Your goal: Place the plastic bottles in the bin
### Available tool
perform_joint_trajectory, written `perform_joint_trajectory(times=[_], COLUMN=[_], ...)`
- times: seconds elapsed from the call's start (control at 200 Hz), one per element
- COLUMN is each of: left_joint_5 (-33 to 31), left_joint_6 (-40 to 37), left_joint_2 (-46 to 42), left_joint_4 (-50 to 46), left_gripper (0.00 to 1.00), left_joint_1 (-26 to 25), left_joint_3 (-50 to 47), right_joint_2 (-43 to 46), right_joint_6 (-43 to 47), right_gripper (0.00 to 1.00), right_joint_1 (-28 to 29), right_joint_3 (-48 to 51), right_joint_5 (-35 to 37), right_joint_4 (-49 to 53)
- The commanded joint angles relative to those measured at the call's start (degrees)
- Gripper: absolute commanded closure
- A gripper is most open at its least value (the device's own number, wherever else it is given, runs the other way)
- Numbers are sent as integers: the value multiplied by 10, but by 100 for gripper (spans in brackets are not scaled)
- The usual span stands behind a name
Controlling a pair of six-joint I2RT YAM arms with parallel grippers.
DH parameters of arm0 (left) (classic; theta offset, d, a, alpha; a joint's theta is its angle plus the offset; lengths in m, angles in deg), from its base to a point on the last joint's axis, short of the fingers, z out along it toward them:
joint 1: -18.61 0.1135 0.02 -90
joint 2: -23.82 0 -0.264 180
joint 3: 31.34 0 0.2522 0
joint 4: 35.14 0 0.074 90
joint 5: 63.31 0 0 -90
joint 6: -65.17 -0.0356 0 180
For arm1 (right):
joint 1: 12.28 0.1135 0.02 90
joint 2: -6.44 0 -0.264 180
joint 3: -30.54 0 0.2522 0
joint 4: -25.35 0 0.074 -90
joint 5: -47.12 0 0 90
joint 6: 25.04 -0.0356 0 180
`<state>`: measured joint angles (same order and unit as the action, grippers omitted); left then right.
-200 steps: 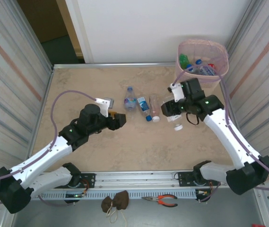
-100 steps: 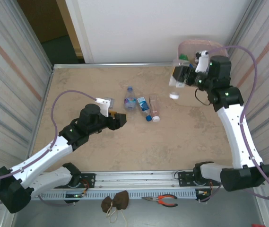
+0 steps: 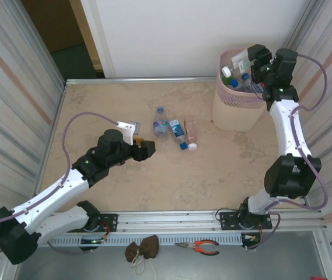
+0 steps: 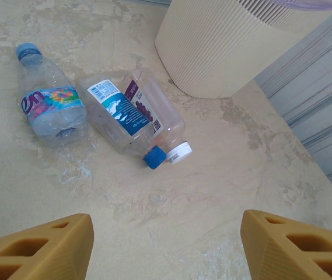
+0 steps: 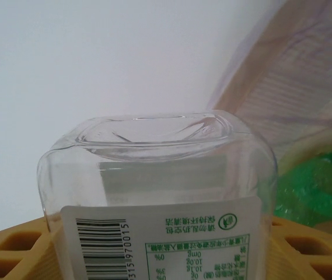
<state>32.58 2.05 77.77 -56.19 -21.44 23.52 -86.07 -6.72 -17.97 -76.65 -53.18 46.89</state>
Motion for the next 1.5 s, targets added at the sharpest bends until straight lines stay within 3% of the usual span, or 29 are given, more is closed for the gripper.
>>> perform_joint_trajectory(times=[0.0,0.225,0.481,1.122,1.493], left_joint_5=[-5,5,16,13,22], left_joint_6=[-6,-5,-3,-2,6], left_joint_2=[-11,2,10,-12,-1], left_joint_4=[4,6,5,-14,0], left_gripper=[32,32,32,32,32], left_joint_1=[9,13,15,24,25], left_joint_3=[-7,-5,0,-7,-9], right_joint_2=[-14,-87,-163,-260,-236], right_joint_6=[-104,-186,-228,-261,-229], right_gripper=[57,53,50,42,20], right_joint_1=[-1,1,2,18,18], right_joint_3=[-54,-180,-260,-301,-322], right_joint_5=[109,216,243,236,212], right_joint_4=[50,234,336,333,330])
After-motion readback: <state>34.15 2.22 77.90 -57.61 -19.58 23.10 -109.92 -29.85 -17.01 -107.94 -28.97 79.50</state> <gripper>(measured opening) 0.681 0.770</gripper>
